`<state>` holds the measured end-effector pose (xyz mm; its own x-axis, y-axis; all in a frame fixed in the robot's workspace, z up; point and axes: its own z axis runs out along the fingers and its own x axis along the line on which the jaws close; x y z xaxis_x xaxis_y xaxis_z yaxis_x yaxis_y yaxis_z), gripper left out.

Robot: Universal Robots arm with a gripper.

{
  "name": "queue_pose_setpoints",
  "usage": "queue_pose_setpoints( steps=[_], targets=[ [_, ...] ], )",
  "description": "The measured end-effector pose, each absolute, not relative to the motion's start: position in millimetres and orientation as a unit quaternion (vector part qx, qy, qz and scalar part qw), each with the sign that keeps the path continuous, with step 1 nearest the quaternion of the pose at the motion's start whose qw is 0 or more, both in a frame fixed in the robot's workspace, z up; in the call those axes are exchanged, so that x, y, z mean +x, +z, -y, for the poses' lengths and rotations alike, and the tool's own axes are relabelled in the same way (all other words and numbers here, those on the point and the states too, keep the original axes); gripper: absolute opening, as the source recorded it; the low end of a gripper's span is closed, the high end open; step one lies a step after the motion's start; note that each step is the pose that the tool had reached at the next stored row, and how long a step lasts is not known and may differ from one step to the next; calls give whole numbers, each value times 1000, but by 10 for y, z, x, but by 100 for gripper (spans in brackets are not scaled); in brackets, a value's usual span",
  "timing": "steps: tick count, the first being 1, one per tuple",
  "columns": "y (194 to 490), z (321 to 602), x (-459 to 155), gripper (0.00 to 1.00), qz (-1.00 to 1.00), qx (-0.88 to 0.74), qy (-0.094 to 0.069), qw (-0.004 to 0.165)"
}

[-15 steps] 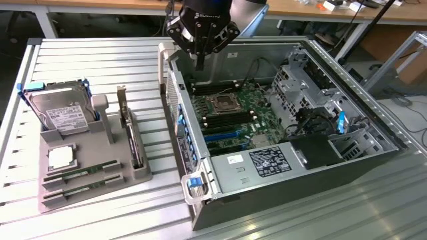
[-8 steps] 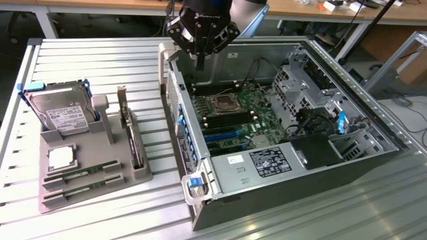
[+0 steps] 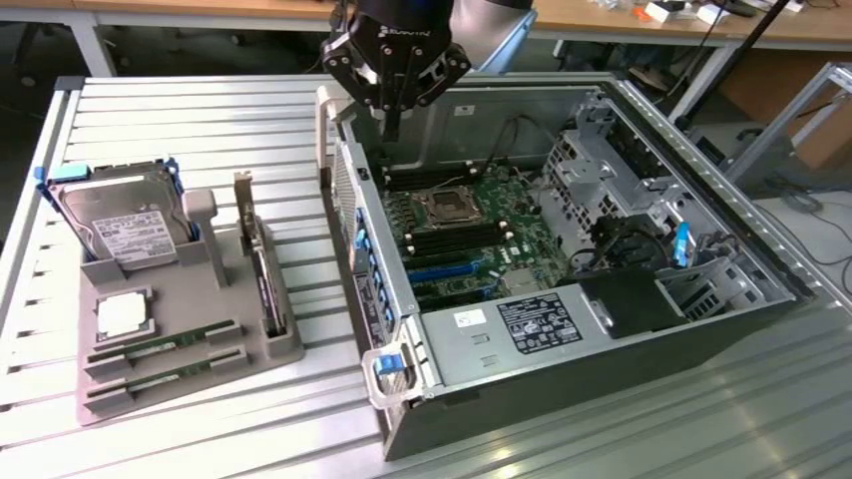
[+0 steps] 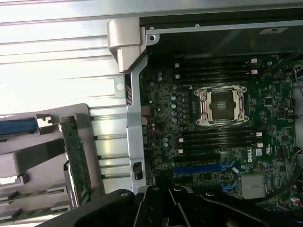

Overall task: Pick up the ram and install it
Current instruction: 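Reach for the ram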

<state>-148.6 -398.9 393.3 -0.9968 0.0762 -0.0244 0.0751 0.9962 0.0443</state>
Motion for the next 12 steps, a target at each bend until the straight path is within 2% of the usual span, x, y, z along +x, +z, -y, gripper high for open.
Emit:
queue_pose_setpoints(
  steps=[12],
  targets=[
    [3933, 3989, -1560, 10, -999, 38, 22, 13]
  ],
)
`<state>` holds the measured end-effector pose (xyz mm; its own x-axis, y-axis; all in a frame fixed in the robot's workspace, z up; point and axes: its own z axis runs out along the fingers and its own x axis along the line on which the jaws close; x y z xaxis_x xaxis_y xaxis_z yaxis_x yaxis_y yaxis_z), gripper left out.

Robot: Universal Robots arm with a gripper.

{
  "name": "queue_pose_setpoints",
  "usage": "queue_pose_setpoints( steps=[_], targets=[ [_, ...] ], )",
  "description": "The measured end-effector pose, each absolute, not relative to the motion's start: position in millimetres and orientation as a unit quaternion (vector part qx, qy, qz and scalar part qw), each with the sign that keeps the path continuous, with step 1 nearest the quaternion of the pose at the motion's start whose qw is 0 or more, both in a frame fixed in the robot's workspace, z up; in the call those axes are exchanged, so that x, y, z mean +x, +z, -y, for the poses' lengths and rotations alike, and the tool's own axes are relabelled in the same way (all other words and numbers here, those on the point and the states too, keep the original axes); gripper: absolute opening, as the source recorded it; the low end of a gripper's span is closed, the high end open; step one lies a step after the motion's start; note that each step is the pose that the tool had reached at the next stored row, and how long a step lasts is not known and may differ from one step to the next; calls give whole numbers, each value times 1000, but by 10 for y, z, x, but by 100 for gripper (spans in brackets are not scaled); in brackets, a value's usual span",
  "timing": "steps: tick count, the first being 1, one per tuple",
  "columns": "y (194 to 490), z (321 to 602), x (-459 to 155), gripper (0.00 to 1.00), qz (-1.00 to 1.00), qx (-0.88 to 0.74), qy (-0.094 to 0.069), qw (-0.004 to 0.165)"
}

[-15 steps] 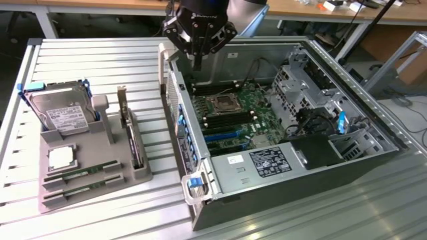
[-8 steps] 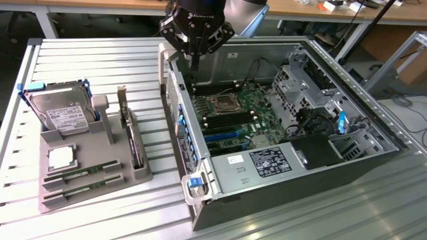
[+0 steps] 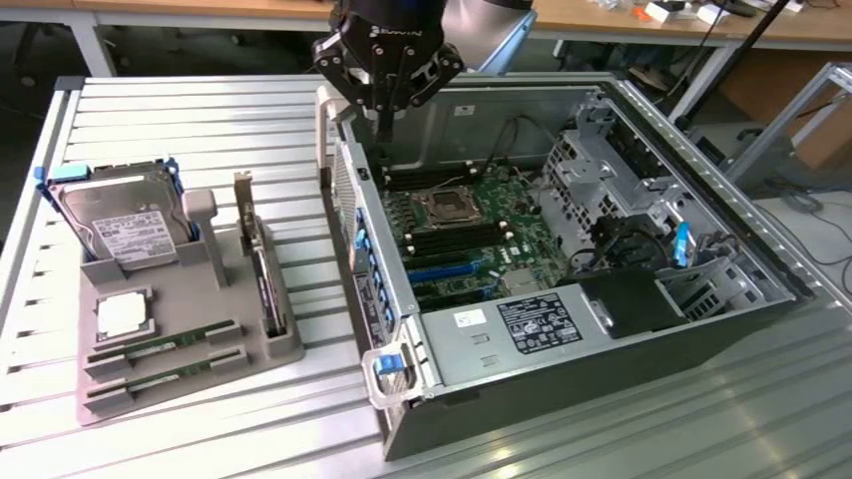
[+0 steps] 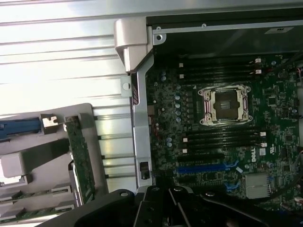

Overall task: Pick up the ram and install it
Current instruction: 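Reach for the ram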

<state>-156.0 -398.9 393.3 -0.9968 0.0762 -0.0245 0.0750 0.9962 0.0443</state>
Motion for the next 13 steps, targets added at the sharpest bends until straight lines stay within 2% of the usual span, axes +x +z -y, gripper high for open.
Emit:
queue_pose_setpoints(
  steps=[13],
  targets=[
    [3933, 3990, -1684, 10, -999, 38, 22, 13]
  ],
)
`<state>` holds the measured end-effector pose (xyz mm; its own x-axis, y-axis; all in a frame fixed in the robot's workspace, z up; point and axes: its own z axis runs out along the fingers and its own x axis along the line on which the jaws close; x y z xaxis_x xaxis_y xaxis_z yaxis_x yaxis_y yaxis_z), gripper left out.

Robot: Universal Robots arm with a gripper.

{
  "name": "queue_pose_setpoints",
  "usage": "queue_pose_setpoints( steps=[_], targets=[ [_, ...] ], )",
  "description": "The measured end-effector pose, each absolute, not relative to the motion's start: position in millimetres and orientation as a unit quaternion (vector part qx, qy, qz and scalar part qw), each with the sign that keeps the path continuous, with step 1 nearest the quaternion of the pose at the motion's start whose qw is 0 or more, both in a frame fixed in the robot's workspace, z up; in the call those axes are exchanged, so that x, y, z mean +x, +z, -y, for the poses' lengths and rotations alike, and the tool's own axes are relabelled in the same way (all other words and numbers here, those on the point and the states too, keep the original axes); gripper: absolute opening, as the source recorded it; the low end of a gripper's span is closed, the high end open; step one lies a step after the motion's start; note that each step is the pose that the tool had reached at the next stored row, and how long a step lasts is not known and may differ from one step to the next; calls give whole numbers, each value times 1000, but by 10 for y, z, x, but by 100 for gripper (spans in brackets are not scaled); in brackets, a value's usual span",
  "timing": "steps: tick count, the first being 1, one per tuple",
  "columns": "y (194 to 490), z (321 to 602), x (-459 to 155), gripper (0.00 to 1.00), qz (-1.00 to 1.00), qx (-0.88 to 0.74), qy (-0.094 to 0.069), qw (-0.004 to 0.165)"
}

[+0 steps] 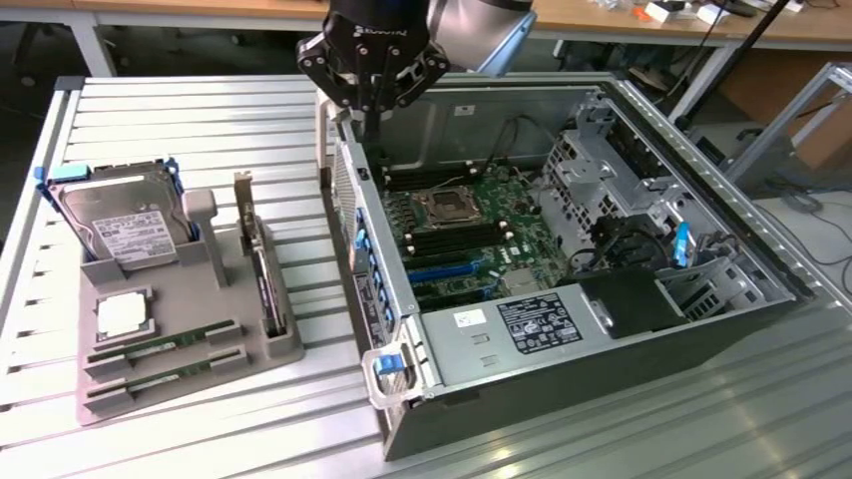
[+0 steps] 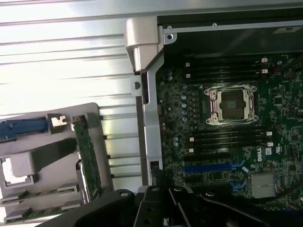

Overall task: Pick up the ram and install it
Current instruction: 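Reach for the ram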

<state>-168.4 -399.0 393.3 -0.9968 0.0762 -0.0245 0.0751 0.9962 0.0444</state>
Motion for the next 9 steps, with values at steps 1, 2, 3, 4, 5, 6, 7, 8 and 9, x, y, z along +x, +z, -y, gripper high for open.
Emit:
queue_pose_setpoints(
  steps=[1, 2, 3, 4, 5, 6, 7, 8, 9],
  targets=[
    [3933, 3989, -1706, 10, -999, 38, 22, 13],
    [3933, 3989, -1725, 10, -999, 38, 22, 13],
    [3933, 3989, -1742, 10, -999, 38, 22, 13],
    [3933, 3989, -1758, 10, -999, 38, 22, 13],
    [3933, 3989, -1767, 10, -999, 38, 22, 13],
    [3933, 3989, -1777, 10, -999, 38, 22, 13],
    [3933, 3989, -1782, 10, -999, 38, 22, 13],
    [3933, 3989, -1788, 10, -999, 38, 22, 13],
    [3933, 3989, -1796, 10, -999, 38, 22, 13]
  ],
)
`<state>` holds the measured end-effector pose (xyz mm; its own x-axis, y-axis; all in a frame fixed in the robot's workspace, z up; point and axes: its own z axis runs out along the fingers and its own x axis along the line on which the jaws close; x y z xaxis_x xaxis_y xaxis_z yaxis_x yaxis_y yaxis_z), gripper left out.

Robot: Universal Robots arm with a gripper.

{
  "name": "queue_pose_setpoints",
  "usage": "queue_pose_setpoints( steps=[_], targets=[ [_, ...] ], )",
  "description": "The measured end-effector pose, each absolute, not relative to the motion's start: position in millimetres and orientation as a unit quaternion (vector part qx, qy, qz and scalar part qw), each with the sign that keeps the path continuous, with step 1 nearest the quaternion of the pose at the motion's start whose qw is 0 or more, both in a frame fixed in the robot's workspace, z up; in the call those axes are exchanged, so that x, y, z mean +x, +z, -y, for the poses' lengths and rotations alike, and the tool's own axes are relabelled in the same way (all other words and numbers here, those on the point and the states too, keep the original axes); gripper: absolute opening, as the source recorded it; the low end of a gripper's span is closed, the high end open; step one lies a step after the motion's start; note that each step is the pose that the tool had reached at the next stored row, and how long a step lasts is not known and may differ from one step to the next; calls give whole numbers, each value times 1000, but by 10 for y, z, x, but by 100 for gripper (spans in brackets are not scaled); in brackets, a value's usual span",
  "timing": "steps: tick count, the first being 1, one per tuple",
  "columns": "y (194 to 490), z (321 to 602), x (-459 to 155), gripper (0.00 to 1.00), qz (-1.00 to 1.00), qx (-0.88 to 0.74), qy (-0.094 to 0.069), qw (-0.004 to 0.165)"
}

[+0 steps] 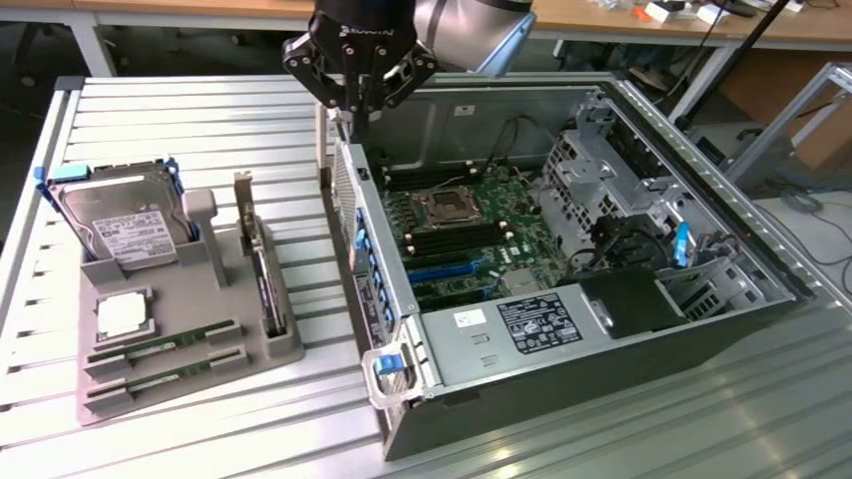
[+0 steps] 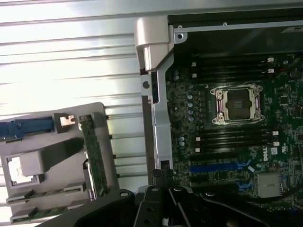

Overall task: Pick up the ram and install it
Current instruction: 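Reach for the ram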

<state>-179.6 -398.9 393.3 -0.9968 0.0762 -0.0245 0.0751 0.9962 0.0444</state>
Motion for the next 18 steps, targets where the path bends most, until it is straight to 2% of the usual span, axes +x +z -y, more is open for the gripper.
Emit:
queue_pose_setpoints(
  steps=[18],
  targets=[
    [3933, 3989, -1938, 10, -999, 38, 22, 13]
  ],
)
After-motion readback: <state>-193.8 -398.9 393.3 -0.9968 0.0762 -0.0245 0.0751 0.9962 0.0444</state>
